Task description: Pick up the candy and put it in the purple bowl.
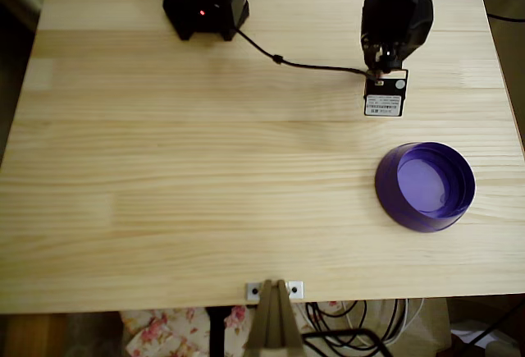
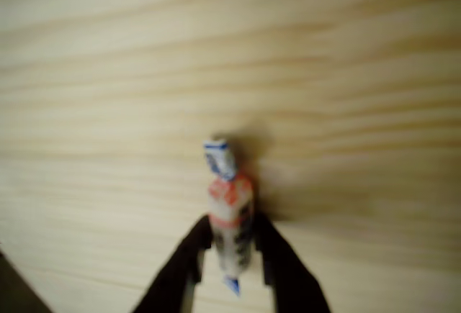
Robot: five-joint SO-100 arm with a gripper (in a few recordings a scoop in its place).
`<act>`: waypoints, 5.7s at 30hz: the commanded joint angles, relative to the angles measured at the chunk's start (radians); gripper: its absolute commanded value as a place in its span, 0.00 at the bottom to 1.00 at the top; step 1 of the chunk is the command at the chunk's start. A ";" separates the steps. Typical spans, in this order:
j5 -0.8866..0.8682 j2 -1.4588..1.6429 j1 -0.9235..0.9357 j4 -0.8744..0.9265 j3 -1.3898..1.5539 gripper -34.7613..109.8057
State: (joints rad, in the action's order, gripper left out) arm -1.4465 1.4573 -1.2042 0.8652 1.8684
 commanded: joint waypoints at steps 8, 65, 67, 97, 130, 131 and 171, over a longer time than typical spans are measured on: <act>0.215 0.236 0.064 -0.035 0.005 0.24; 0.870 -0.031 0.440 -0.468 -0.337 0.24; 0.867 -0.037 0.445 -0.472 -0.339 0.24; 0.851 0.005 0.433 -0.457 -0.291 0.36; 1.100 0.818 0.629 -0.129 0.207 0.24; 1.114 0.838 0.650 -0.094 0.210 0.24; 1.344 1.844 1.236 0.210 1.072 0.24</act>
State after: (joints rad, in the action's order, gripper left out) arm -0.0966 3.2873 0.0215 1.1229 2.9330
